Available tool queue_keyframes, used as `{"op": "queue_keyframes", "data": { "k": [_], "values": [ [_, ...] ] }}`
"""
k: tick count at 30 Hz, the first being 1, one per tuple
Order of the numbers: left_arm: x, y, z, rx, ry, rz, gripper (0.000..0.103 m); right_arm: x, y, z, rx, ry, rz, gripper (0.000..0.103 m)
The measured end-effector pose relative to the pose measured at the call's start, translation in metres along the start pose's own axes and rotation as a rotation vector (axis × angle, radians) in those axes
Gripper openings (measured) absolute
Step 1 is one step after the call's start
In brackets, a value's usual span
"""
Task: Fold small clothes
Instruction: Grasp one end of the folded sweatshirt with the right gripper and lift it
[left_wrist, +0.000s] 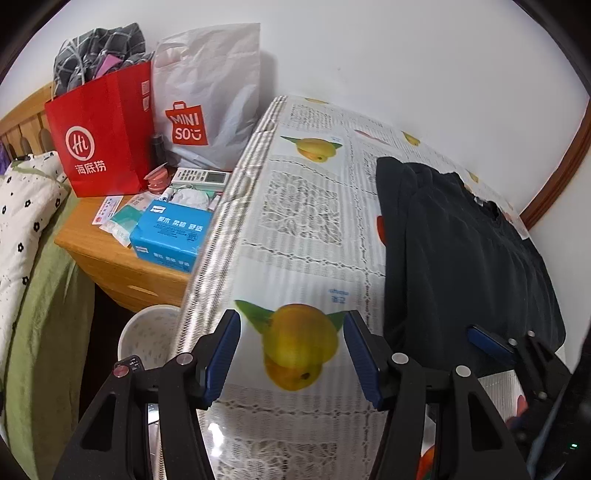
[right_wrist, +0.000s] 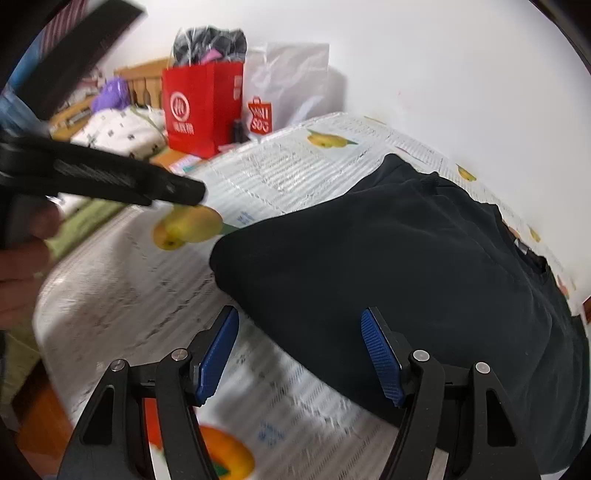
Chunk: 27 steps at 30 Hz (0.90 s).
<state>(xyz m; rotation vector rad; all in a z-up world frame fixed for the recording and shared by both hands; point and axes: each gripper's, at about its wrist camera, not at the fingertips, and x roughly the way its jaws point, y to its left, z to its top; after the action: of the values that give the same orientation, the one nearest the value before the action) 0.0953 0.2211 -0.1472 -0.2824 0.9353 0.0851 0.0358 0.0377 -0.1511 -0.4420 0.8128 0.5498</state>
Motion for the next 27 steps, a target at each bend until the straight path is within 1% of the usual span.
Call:
{"op": "queue_keyframes", "data": {
  "k": [3, 5, 6, 7, 8, 9, 10, 12, 13, 15, 16, 17, 18, 20, 21, 22, 24, 25, 27],
  "values": [
    [-0.001, 0.009, -0.001, -0.022, -0.013, -0.012, 0.055, 0.017, 0.004, 0.006, -0.025, 0.018, -0.068, 0.068],
    [-0.001, 0.016, -0.003, -0.037, -0.018, -0.016, 0.055, 0.021, 0.007, 0.011, -0.028, 0.008, -0.089, 0.064],
    [-0.002, 0.018, -0.004, -0.041, -0.02, -0.016, 0.055, 0.022, 0.006, 0.015, -0.026, 0.008, -0.094, 0.05],
    [-0.002, 0.019, -0.005, -0.044, -0.023, -0.017, 0.055, 0.024, 0.005, 0.018, -0.024, 0.008, -0.109, 0.031],
    [-0.003, 0.021, -0.006, -0.048, -0.024, -0.02, 0.055, 0.025, 0.004, 0.021, -0.026, 0.009, -0.117, 0.023],
    [-0.003, 0.022, -0.007, -0.051, -0.026, -0.023, 0.055, 0.025, 0.002, 0.022, -0.026, 0.011, -0.118, 0.018],
    [-0.003, 0.022, -0.008, -0.054, -0.027, -0.029, 0.055, 0.024, -0.001, 0.025, -0.016, 0.007, -0.112, 0.015],
    [-0.003, 0.021, -0.01, -0.059, -0.029, -0.046, 0.055, 0.015, -0.013, 0.028, 0.037, -0.02, -0.073, 0.014],
    [-0.002, 0.019, -0.011, -0.055, -0.029, -0.055, 0.055, 0.008, -0.021, 0.031, 0.074, -0.048, -0.054, 0.013],
    [-0.001, 0.01, -0.013, -0.038, -0.028, -0.068, 0.055, -0.023, -0.05, 0.035, 0.198, -0.146, 0.003, 0.013],
    [0.001, 0.005, -0.013, -0.026, -0.025, -0.072, 0.055, -0.033, -0.06, 0.036, 0.238, -0.176, 0.015, 0.012],
    [0.002, -0.003, -0.014, -0.011, -0.024, -0.079, 0.055, -0.052, -0.08, 0.034, 0.314, -0.237, 0.036, 0.012],
    [0.003, -0.009, -0.015, 0.003, -0.025, -0.087, 0.055, -0.062, -0.092, 0.032, 0.357, -0.269, 0.049, 0.012],
    [0.004, -0.027, -0.016, 0.04, -0.03, -0.109, 0.055, -0.089, -0.133, 0.016, 0.513, -0.364, 0.104, 0.012],
    [0.005, -0.035, -0.017, 0.056, -0.03, -0.121, 0.055, -0.097, -0.15, 0.007, 0.581, -0.396, 0.123, 0.012],
    [0.006, -0.044, -0.018, 0.074, -0.03, -0.133, 0.055, -0.104, -0.168, -0.005, 0.645, -0.421, 0.128, 0.012],
    [0.007, -0.064, -0.021, 0.112, -0.028, -0.162, 0.055, -0.111, -0.192, -0.026, 0.727, -0.449, 0.098, 0.012],
    [0.007, -0.071, -0.022, 0.126, -0.027, -0.174, 0.055, -0.112, -0.206, -0.043, 0.774, -0.454, 0.068, 0.012],
    [0.008, -0.096, -0.027, 0.179, -0.021, -0.212, 0.055, -0.107, -0.227, -0.069, 0.851, -0.436, 0.043, 0.012]
  ]
}}
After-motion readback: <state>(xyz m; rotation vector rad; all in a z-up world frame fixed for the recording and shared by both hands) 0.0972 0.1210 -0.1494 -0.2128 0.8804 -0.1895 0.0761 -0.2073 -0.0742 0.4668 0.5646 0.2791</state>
